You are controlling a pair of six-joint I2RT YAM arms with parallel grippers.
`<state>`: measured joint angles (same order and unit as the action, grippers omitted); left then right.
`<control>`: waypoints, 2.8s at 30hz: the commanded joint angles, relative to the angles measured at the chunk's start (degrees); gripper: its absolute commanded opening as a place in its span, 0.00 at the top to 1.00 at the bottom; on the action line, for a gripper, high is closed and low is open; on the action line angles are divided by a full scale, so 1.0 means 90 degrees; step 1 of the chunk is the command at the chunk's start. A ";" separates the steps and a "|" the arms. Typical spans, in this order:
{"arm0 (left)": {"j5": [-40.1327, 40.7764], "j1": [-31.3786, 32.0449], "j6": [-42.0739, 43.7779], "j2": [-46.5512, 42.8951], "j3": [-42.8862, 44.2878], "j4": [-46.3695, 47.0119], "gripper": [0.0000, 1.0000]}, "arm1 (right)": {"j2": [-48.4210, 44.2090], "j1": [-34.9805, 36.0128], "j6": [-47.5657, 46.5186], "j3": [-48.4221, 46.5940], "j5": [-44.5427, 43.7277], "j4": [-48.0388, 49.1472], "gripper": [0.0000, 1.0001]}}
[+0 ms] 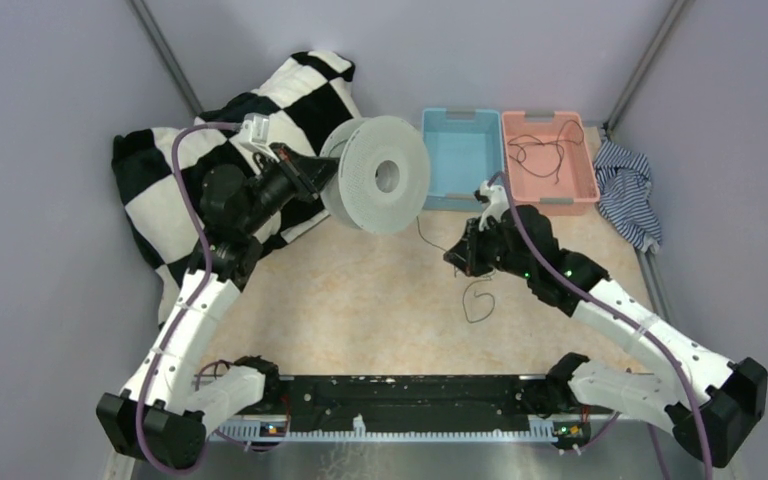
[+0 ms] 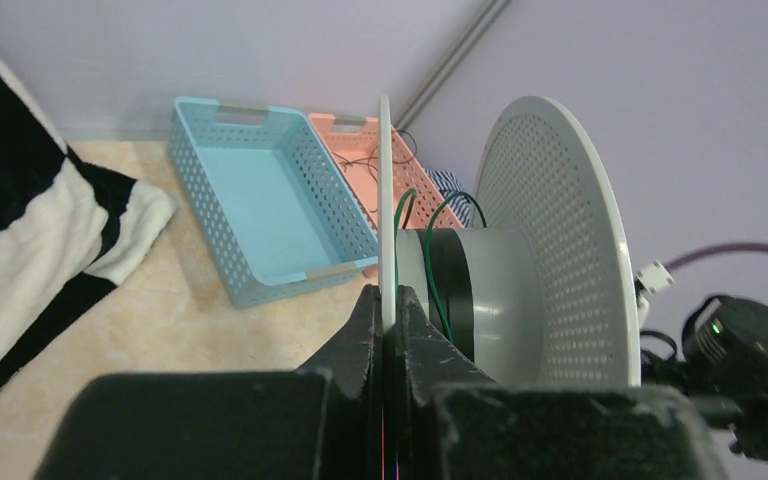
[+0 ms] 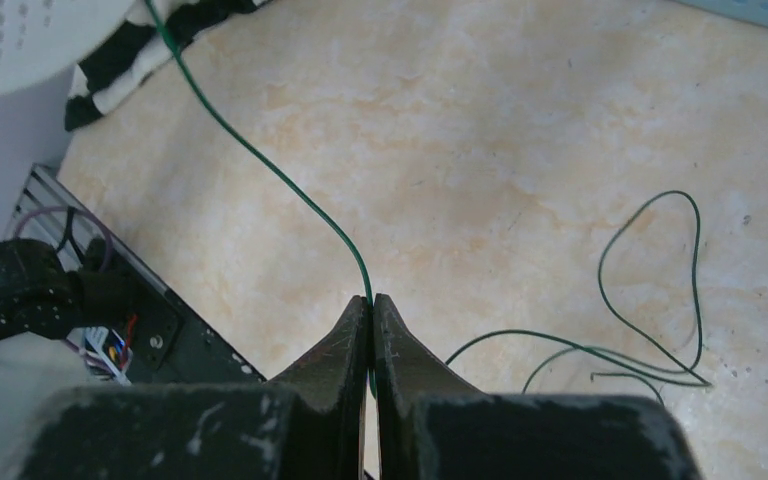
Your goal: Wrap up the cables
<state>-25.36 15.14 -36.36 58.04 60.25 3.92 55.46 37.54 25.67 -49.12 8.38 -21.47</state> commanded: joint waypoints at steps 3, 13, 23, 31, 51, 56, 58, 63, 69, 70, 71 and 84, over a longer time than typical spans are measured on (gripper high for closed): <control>0.1372 0.0147 -0.0482 -0.0372 -0.0341 0.1059 1.00 | 0.0395 0.1260 -0.0180 -0.1011 -0.1501 -0.0166 1.00; 0.3644 0.1060 0.0436 -0.0388 -0.0255 0.0142 1.00 | 0.1661 0.2717 -0.0795 -0.2768 -0.1836 -0.0316 1.00; 0.4830 0.2188 0.1699 -0.0092 -0.0009 -0.0543 1.00 | 0.2188 0.2851 -0.1110 -0.4145 -0.1756 -0.0482 1.00; 0.3911 0.2266 0.2742 -0.0028 0.0092 -0.1113 1.00 | 0.2489 0.2846 -0.1559 -0.4866 -0.2089 -0.0882 1.00; 0.1513 0.2265 0.4102 -0.0470 0.0641 -0.3179 1.00 | 0.2228 0.1157 -0.1785 -0.4269 -0.1783 -0.0790 1.00; 0.1237 0.2230 0.4369 -0.0678 0.0770 -0.3187 1.00 | 0.2012 0.0970 -0.1823 -0.3970 -0.1649 -0.0807 1.00; 0.0960 0.2223 0.4442 -0.0560 0.1034 -0.3429 1.00 | 0.1912 0.0957 -0.1861 -0.3833 -0.1609 -0.0807 1.00; 0.0689 0.2213 0.4493 -0.0454 0.1495 -0.3654 1.00 | 0.1674 0.0830 -0.1856 -0.3366 -0.1653 -0.0775 1.00; 0.0781 0.2208 0.4285 -0.0417 0.1616 -0.3580 1.00 | 0.1482 0.0622 -0.1639 -0.2887 -0.1742 -0.0569 0.83; 0.0855 0.2207 0.4256 -0.0432 0.1624 -0.3556 1.00 | 0.1454 0.0590 -0.1597 -0.2840 -0.1754 -0.0549 0.79; 0.0914 0.2208 0.4249 -0.0426 0.1649 -0.3571 1.00 | 0.1421 0.0572 -0.1565 -0.2796 -0.1767 -0.0530 0.73; 0.1269 0.2152 0.3896 0.0225 0.2466 -0.4172 1.00 | 0.0186 -0.0198 -0.1050 -0.1427 -0.1658 -0.0628 0.01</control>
<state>-14.96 35.14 1.56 60.23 79.13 -36.21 61.87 37.63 14.63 -65.49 -7.81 -27.88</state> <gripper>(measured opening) 0.026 0.972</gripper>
